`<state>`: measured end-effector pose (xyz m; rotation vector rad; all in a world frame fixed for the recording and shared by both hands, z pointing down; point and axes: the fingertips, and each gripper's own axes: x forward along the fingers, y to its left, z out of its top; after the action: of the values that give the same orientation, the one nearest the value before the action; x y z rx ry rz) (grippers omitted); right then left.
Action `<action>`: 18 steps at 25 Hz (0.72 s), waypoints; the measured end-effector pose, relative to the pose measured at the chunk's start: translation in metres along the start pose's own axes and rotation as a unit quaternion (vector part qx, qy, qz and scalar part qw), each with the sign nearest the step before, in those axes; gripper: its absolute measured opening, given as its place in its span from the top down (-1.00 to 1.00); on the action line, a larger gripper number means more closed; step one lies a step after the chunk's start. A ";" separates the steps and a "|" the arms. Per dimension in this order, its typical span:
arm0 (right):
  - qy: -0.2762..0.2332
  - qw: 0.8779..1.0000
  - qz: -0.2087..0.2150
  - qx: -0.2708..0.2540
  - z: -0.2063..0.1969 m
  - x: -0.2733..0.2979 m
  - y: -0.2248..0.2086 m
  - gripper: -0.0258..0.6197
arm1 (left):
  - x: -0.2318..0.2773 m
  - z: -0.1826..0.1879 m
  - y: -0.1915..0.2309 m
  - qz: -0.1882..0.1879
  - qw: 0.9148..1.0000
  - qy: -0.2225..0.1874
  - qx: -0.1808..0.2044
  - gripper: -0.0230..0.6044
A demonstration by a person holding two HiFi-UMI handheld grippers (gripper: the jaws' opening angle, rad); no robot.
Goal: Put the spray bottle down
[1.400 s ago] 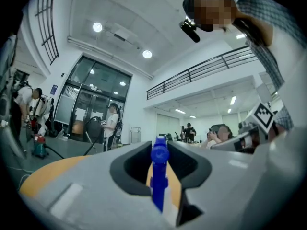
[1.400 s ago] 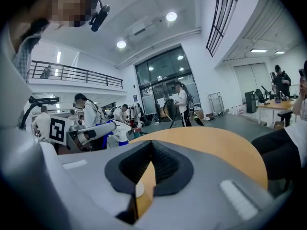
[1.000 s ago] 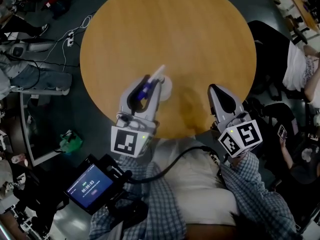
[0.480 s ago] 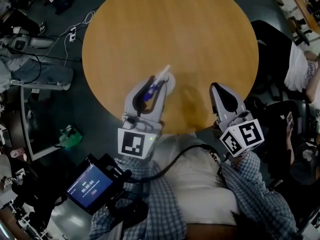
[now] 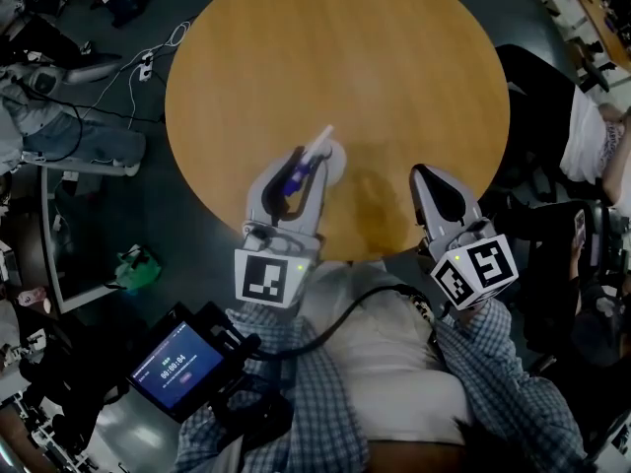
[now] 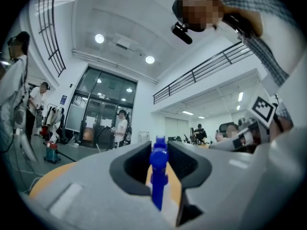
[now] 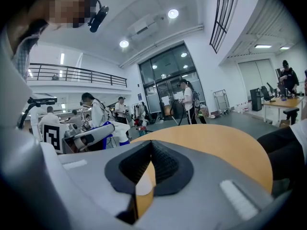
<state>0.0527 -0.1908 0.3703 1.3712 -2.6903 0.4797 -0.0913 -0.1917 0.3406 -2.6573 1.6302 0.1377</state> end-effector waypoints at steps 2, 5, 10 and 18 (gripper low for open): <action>0.001 1.000 0.001 -0.001 0.001 0.000 0.000 0.91 | 0.002 0.000 0.002 0.004 1.000 0.001 -0.013 0.59; 0.001 1.000 0.002 -0.005 0.002 -0.002 0.000 0.91 | 0.004 0.002 0.005 0.009 0.999 -0.001 -0.041 0.59; -0.001 1.000 0.003 -0.009 0.004 -0.005 0.001 0.91 | 0.004 0.003 0.001 -0.003 1.000 0.005 -0.020 0.58; -0.002 1.000 0.003 -0.008 0.003 -0.005 0.001 0.91 | 0.006 -0.001 -0.007 -0.025 1.000 0.017 -0.008 0.44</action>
<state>0.0551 -0.1869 0.3663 1.3622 -2.6962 0.4551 -0.0827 -0.1937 0.3406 -2.7246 1.5785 0.1058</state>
